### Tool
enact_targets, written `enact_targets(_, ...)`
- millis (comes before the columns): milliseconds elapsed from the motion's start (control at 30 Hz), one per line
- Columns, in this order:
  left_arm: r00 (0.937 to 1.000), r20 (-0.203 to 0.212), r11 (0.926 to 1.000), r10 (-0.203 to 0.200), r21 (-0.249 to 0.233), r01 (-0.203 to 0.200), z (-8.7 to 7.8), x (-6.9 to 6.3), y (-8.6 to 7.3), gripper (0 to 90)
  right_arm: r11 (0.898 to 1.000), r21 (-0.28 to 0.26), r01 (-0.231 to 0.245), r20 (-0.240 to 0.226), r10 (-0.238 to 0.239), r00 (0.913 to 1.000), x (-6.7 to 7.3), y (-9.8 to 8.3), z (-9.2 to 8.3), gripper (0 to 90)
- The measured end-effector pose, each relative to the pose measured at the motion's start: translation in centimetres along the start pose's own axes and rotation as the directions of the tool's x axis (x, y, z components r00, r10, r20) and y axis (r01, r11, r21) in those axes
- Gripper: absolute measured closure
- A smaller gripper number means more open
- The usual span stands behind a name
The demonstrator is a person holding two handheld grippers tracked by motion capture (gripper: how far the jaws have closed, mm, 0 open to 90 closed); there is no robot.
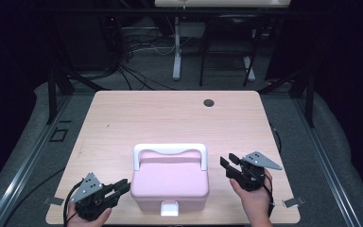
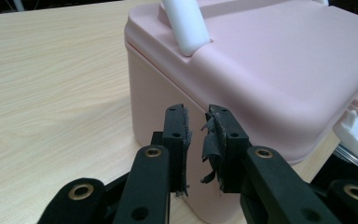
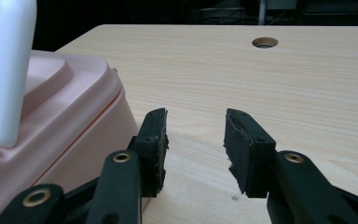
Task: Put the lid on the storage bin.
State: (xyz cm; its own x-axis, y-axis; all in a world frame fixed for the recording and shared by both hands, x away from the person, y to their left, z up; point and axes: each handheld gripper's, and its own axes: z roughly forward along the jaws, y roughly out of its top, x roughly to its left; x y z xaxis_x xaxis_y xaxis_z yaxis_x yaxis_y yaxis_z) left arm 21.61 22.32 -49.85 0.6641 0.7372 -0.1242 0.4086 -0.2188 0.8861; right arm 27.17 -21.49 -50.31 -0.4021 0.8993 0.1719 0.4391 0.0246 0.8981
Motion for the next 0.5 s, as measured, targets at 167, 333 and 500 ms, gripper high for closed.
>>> enact_targets(167, 0.9998, -0.007, 0.9999, -0.017, -0.005, 0.017, 0.1, 0.5, 0.1, 75.8, 1.0, 0.0, -0.002, 0.0, 0.002, 1.0, 0.0, 0.0, 0.0, 58.9)
enact_targets(333, 0.9995, -0.017, 0.9995, -0.029, -0.016, 0.028, 0.3, 1.0, 0.4, 73.5, 1.0, 0.0, -0.002, 0.0, 0.002, 1.0, 0.0, 0.0, 0.1, 58.8)
enact_targets(500, 0.999, -0.025, 0.9992, -0.037, -0.016, 0.037, 0.7, 1.6, 0.5, 71.6, 1.0, 0.001, -0.002, 0.0, 0.002, 1.0, 0.0, -0.1, 0.1, 57.8)
